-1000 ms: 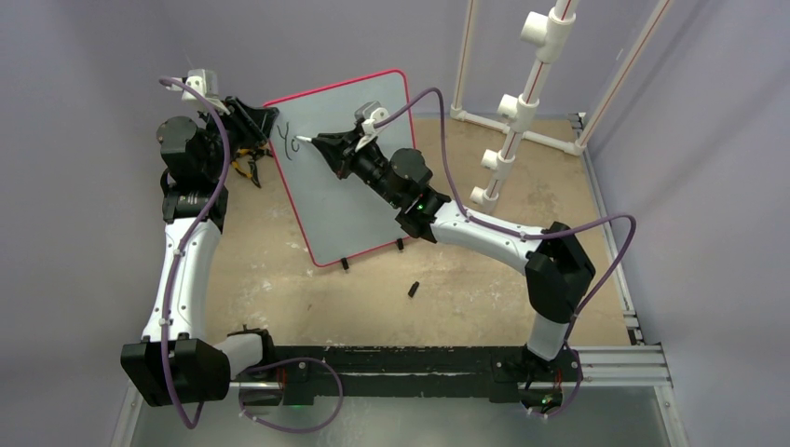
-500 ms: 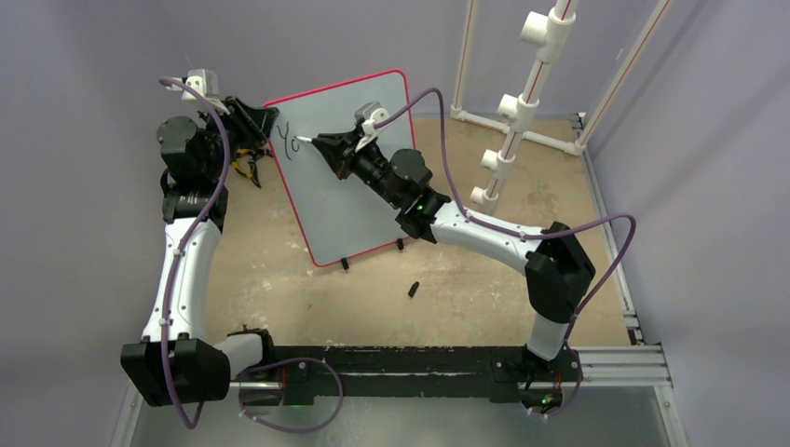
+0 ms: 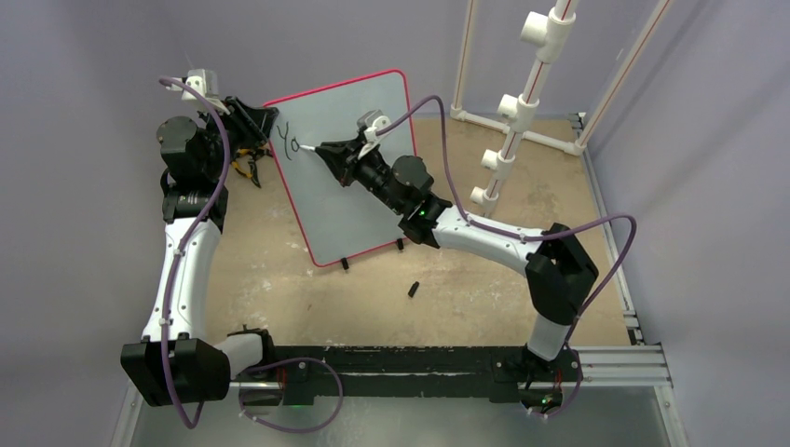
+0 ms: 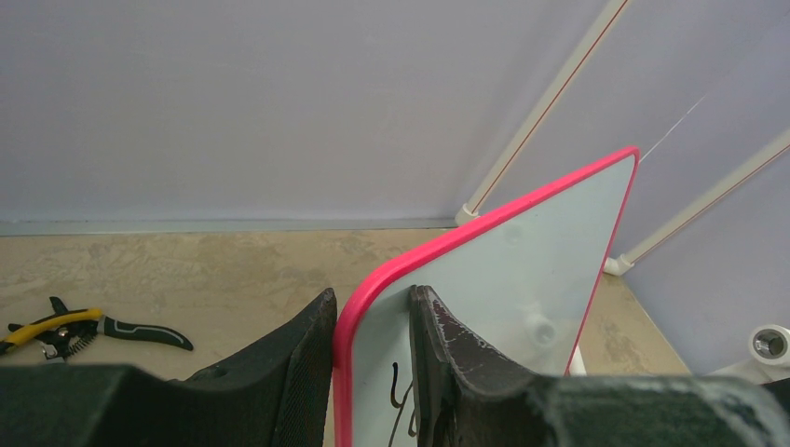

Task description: Write a sentence on the whiteboard

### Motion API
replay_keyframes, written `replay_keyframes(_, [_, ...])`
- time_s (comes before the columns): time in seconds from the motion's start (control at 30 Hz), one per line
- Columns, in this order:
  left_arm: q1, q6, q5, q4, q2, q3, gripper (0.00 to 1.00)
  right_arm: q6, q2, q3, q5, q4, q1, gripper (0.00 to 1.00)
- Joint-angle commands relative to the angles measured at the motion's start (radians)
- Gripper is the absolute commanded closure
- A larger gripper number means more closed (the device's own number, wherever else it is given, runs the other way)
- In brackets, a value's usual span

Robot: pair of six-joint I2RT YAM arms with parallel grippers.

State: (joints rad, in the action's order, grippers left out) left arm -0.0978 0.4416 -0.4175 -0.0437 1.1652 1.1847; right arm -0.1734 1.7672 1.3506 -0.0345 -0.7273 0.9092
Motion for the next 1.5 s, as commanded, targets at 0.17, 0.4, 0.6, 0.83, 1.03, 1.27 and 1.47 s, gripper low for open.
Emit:
replay_keyframes(0.17, [0.005,-0.01,-0.033,-0.015,-0.004,0.003,0.69,0.004,-0.079,-0.036,0.032,-0.045,-0.006,1.0])
replay_keyframes(0.4, [0.005,-0.013,-0.032,-0.012,-0.002,0.003,0.69,0.013,-0.104,-0.032,0.022,-0.068,-0.006,1.0])
replay_keyframes(0.6, [0.005,-0.013,-0.033,-0.012,-0.002,0.003,0.69,0.023,-0.066,0.024,0.018,-0.034,-0.006,1.0])
replay_keyframes(0.83, [0.006,-0.013,-0.036,-0.01,0.001,0.004,0.69,0.027,-0.029,0.061,0.003,-0.036,-0.014,1.0])
replay_keyframes(1.03, [0.001,-0.012,-0.042,-0.009,0.005,0.006,0.7,0.016,-0.01,0.076,-0.004,-0.024,-0.031,1.0])
replay_keyframes(1.27, [-0.004,-0.007,-0.046,-0.015,0.007,0.004,0.7,0.012,-0.005,0.063,0.003,-0.007,-0.041,1.0])
replay_keyframes(1.47, [-0.006,-0.007,-0.046,-0.015,0.007,0.004,0.7,0.011,-0.021,0.013,0.008,-0.002,-0.041,1.0])
